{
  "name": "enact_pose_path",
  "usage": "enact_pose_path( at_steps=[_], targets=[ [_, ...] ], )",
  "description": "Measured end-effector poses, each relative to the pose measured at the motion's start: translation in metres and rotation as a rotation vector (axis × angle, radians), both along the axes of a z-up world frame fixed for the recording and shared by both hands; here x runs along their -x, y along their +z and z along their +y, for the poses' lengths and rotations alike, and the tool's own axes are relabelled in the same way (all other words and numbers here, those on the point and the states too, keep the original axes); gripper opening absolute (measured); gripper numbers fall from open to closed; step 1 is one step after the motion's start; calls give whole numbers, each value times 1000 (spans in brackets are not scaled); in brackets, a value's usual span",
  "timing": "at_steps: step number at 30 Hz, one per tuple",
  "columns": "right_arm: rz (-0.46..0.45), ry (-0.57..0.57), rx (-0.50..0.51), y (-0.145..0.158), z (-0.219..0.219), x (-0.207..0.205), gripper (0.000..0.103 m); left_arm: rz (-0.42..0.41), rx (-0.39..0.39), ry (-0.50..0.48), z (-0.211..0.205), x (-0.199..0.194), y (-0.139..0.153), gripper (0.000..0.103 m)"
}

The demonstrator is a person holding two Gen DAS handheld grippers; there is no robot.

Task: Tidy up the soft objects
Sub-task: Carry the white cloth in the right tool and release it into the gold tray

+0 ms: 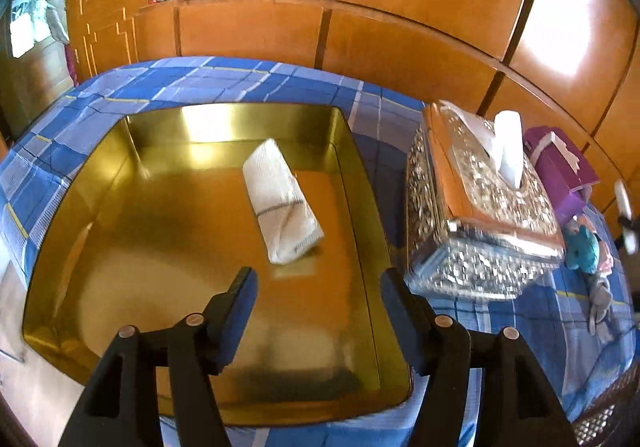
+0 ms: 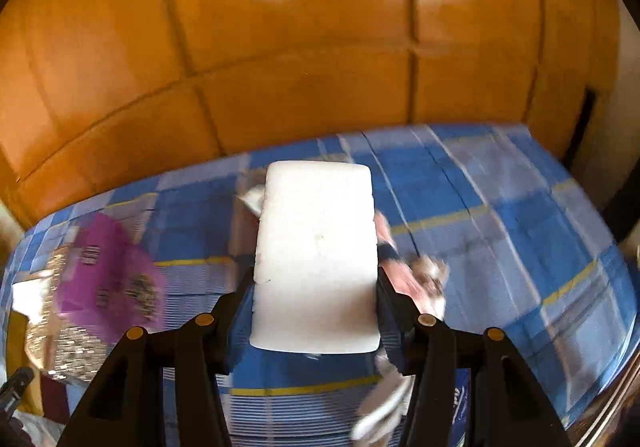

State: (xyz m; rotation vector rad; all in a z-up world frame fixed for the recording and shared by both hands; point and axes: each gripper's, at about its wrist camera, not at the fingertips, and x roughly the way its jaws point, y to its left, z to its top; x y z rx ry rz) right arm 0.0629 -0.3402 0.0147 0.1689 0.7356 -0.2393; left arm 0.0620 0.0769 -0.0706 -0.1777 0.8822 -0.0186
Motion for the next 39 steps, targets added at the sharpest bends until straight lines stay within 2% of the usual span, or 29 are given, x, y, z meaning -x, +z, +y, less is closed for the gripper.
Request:
enact_pose_path(
  at_steps=[3,5,10,14,17,20,23,26,28,29,33,39],
  targets=[
    [-37,127,3,30,43,-5,54,-6,-12,-14,-3,10,-1,65],
    [-29,246,24,47,89,-14,55,-8,-17,-27,-5,15,-1,65],
    [1,528,79,57,207,-33,55,-4,-32,-63,-13,32,-6,65],
    [72,735,108,40,303,-46,55,-18,-33,-70,-12,42,-6,65],
    [160,839,140,14,358,-61,55,-36,-30,-65,-9,44,-5,65],
    [241,878,171,-16,394,-76,55,-28,-18,-59,-7,45,-9,65],
    [343,894,177,-49,422,-98,56,-33,-10,-52,-4,45,-10,65],
    [366,894,151,-63,430,-103,58,-33,4,-41,0,44,-13,67],
    [367,882,113,-65,433,-107,67,-33,8,-34,3,43,-14,68],
    [369,889,89,-66,434,-107,75,-33,10,-30,5,43,-14,68],
    [338,911,68,-59,437,-98,77,-35,19,-14,8,42,-14,68],
    [218,874,138,-33,418,-75,77,-37,10,-22,5,42,-12,70]
  ],
)
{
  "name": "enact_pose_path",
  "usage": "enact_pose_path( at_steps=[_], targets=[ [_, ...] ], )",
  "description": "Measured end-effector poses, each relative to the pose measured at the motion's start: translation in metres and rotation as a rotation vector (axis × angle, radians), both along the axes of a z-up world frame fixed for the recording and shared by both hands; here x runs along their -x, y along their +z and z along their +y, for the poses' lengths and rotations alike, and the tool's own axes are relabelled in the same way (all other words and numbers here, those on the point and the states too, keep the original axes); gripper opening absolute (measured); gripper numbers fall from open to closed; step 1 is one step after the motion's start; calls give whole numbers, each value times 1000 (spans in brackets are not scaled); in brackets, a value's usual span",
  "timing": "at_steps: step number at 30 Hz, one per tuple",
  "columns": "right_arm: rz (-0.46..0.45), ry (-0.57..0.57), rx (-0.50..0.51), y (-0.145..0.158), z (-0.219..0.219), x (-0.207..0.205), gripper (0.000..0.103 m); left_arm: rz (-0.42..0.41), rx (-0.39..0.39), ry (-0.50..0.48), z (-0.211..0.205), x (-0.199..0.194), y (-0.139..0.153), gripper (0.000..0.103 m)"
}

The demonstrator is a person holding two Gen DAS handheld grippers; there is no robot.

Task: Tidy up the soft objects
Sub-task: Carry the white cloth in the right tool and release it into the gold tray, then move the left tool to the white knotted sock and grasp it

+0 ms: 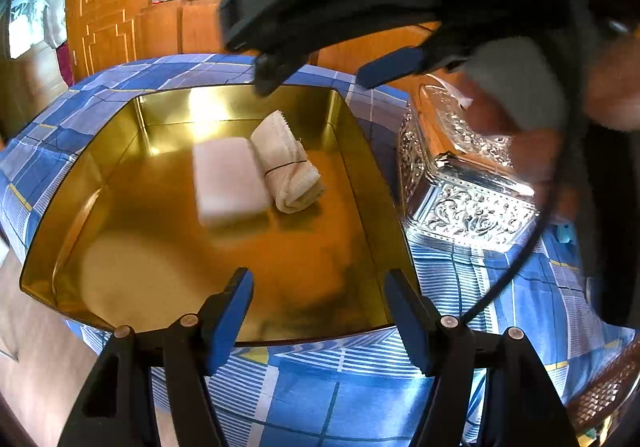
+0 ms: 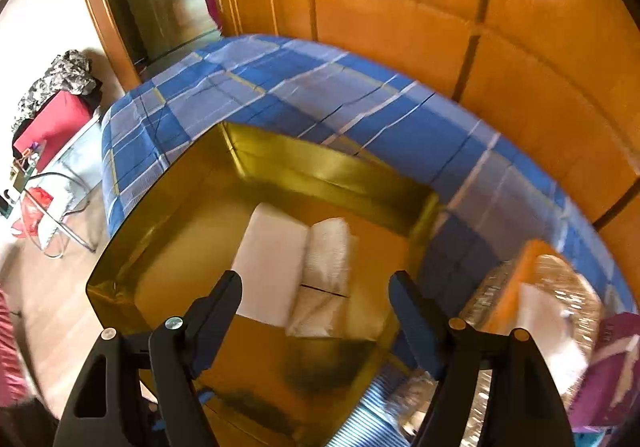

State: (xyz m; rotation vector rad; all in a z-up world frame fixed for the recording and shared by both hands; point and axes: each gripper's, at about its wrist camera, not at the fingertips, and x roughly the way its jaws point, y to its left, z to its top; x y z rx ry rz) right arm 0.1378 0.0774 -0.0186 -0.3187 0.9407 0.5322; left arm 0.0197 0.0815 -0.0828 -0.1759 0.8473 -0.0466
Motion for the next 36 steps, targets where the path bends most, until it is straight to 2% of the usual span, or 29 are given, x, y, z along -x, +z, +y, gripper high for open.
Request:
enact_pose_path(
  at_steps=[2,7,12,16,20,25,30,36],
  targets=[
    [-50,-11,-2,10,-12,11,77,-2,-7,4,0,1,1,75],
    [-191,-54,-8,37,-52,42,77,-29,-21,0,-7,6,12,78],
    [-256,-149,-54,55,-104,64,78,-72,-52,-47,-22,15,25,79],
    [-299,-234,-52,61,-152,85,78,-101,-58,-94,-36,22,38,79],
    [-307,-349,-53,62,-206,102,78,-135,-62,-172,-54,25,51,79],
    [-291,-565,-82,62,-295,123,78,-151,-58,-328,-91,29,65,79],
    [-252,-824,-137,58,-394,149,79,-160,-87,-489,-140,31,68,79],
    [-204,-1057,-165,48,-469,180,79,-139,-111,-624,-190,28,67,79]
  ],
)
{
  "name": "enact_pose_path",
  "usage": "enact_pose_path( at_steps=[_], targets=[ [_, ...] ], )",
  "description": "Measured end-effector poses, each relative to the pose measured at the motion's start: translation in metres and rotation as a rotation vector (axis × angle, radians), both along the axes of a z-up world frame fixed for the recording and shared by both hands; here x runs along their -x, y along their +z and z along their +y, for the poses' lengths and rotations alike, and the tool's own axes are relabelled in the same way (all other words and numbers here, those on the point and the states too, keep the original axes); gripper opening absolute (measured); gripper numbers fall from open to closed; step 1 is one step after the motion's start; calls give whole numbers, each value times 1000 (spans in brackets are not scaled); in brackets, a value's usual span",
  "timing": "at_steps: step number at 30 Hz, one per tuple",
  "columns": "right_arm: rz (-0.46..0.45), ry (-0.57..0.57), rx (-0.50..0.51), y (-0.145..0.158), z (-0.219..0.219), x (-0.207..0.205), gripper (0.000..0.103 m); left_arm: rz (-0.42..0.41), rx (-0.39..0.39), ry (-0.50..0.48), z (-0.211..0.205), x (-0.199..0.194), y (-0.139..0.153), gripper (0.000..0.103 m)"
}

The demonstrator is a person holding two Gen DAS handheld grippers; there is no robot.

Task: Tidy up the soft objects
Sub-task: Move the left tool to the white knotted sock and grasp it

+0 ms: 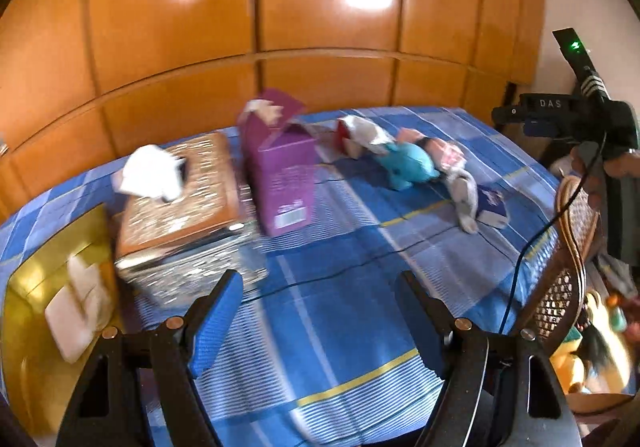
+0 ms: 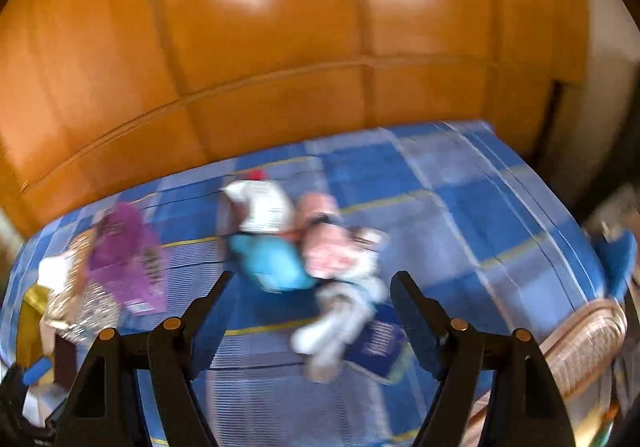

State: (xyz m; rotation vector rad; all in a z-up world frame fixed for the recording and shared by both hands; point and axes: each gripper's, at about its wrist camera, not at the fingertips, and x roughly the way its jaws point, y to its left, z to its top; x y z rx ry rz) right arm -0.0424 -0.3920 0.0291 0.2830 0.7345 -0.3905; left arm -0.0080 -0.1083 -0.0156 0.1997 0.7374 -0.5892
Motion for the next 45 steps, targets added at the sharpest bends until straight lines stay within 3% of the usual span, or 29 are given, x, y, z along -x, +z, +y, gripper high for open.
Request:
enact_pose_path(
  at_steps=[5,10,17,22,31,35,38,45],
  targets=[
    [21,-97,-61,-12,-42,22,79,41,-36,-92,-38,-10,-8,79],
    [37,-133,-61,-18,-54,21,79,96,-38,-155,-75,-23,-18,78],
    [37,-123,-66,-21,-67,20,79,175,-7,-257,-144,-50,-25,78],
    [41,-127,-81,-24,-78,21,79,178,-29,-338,-201,-63,-30,78],
    [56,-152,-109,-36,-102,19,79,306,-50,-328,-267,-98,-66,76],
    [65,-157,-119,-40,-108,16,79,343,-74,-323,-286,-108,-82,60],
    [75,-153,-125,-42,-109,14,79,402,-58,-336,-292,-112,-94,31],
    [161,-104,-160,-50,-102,-3,79,404,-18,-364,-239,-96,-89,26]
  ],
)
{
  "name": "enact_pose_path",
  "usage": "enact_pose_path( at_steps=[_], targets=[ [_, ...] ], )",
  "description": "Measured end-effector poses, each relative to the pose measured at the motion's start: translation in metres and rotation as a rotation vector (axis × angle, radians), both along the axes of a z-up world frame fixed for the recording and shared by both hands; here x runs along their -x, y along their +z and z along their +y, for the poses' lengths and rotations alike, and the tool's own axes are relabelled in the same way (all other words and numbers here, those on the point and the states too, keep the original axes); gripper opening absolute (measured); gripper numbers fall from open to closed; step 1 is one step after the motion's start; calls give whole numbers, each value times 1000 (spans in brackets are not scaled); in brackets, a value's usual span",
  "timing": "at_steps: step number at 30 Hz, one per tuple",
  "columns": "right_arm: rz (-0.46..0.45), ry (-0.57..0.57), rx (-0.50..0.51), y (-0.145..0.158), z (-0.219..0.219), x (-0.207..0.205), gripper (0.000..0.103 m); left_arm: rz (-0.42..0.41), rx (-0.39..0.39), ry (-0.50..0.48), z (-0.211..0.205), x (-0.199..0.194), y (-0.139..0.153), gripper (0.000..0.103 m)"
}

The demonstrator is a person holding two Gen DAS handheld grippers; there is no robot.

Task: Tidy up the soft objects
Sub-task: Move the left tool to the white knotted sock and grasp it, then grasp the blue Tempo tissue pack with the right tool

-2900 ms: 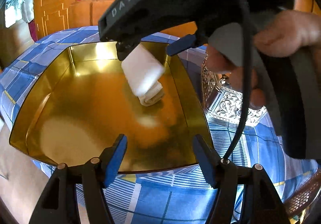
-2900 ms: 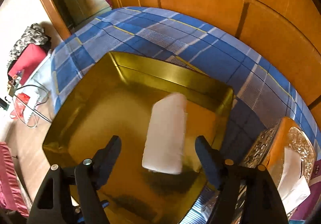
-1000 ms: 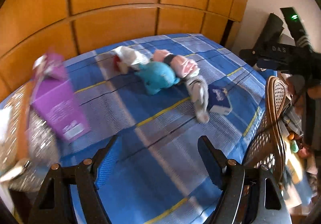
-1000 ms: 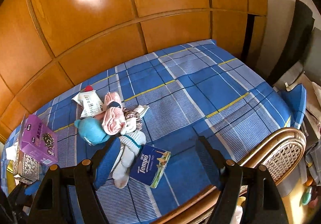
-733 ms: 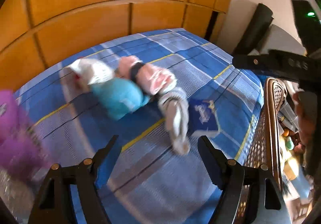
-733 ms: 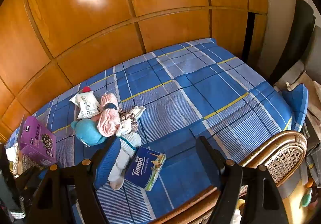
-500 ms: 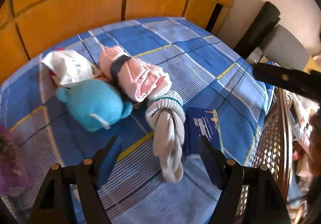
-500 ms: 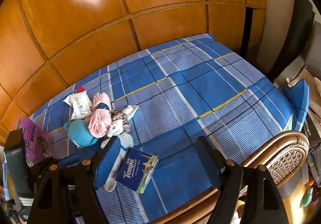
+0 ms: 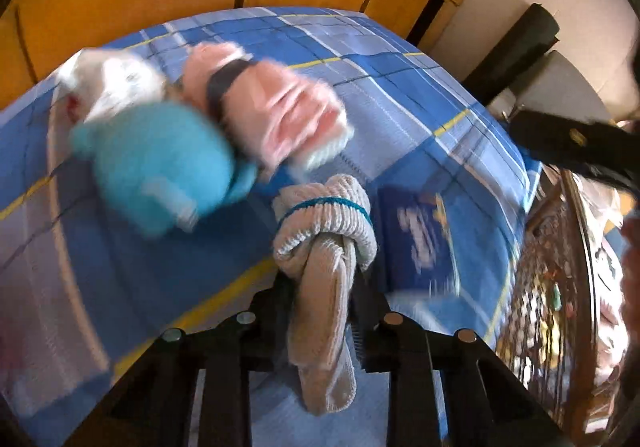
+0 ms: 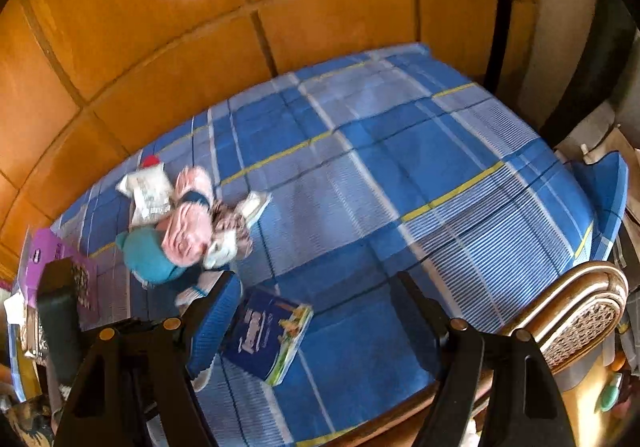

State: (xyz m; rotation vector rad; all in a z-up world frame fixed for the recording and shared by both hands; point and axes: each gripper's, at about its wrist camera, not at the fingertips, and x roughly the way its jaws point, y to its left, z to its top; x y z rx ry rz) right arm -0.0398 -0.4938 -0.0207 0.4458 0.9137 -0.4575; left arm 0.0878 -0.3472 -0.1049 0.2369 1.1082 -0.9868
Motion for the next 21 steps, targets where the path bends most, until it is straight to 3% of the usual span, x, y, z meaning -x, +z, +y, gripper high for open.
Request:
enact_pose_path(
  at_steps=[8,15,21],
  targets=[
    [294,161,-37,-34,30,-46,79,-77,-11,94,93,21,1,26],
    [523,111,-119,-80,27,-80,76,-108,1,145,125,28,-2,27],
    [545,97,-112,-83,30,-93,62,-150,1,142,121,26,-9,30]
  ],
)
